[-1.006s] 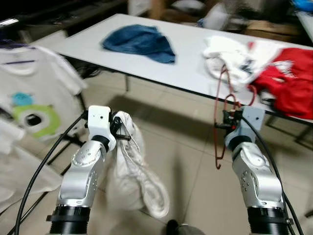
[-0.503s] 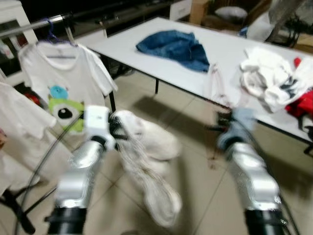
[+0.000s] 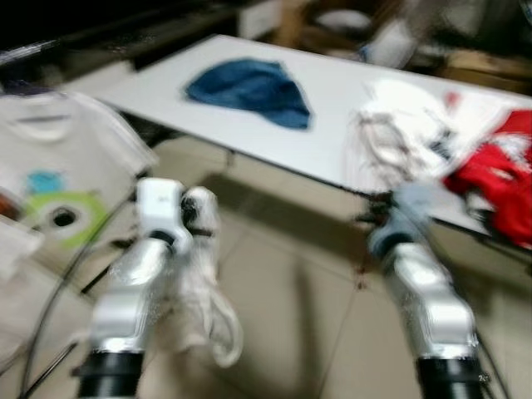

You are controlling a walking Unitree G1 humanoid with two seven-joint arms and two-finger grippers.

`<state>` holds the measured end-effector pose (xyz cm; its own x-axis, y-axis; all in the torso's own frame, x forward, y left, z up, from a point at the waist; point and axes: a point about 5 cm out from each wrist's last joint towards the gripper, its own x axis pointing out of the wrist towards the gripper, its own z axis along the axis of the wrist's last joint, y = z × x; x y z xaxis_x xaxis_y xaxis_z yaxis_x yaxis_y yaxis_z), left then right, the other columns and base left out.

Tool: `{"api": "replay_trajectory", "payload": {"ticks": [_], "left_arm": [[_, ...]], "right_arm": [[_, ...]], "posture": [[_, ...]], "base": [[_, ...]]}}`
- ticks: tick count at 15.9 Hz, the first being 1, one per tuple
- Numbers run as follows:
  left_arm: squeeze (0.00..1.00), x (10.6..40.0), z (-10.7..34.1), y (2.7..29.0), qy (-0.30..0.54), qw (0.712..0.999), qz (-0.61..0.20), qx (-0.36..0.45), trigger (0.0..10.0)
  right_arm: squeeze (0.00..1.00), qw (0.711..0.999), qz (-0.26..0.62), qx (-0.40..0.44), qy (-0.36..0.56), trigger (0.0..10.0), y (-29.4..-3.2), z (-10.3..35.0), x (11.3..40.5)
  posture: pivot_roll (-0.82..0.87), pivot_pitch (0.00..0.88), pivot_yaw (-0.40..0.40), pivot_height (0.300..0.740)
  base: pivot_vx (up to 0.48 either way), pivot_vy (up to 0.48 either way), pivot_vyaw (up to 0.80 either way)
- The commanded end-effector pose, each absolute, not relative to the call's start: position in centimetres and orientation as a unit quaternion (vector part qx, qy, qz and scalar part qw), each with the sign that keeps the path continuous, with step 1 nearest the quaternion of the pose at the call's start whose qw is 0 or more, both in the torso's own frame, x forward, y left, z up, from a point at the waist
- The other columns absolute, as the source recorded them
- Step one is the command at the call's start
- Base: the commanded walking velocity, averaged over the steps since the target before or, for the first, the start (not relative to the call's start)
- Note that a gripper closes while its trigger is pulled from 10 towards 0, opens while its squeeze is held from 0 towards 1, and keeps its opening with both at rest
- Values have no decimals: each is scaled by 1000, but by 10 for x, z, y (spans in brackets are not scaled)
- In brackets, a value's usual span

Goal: Hang hanger

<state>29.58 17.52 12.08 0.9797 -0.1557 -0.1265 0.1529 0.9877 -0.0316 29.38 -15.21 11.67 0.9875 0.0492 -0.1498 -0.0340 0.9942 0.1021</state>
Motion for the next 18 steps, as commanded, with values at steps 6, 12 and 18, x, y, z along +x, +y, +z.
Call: {"api": "replay_trajectory", "payload": {"ticks": [6, 12, 18], "left_arm": [[0, 303, 139, 161, 24, 993, -114, -13, 10000], [0, 302, 151, 154, 3, 989, -149, -13, 10000], [0, 308, 183, 152, -42, 983, -180, -10, 10000]], "right_arm": [[0, 999, 21, 6, 41, 10000, -167, 138, 297], [0, 998, 57, -8, 18, 10000, -159, 153, 300], [0, 991, 134, -8, -9, 10000, -156, 170, 298]], "posture": [[-78, 0, 36, 740], [-80, 0, 29, 740], [-86, 0, 31, 740]], "base": [[336, 0, -788], [335, 0, -788], [329, 0, -330]]}}
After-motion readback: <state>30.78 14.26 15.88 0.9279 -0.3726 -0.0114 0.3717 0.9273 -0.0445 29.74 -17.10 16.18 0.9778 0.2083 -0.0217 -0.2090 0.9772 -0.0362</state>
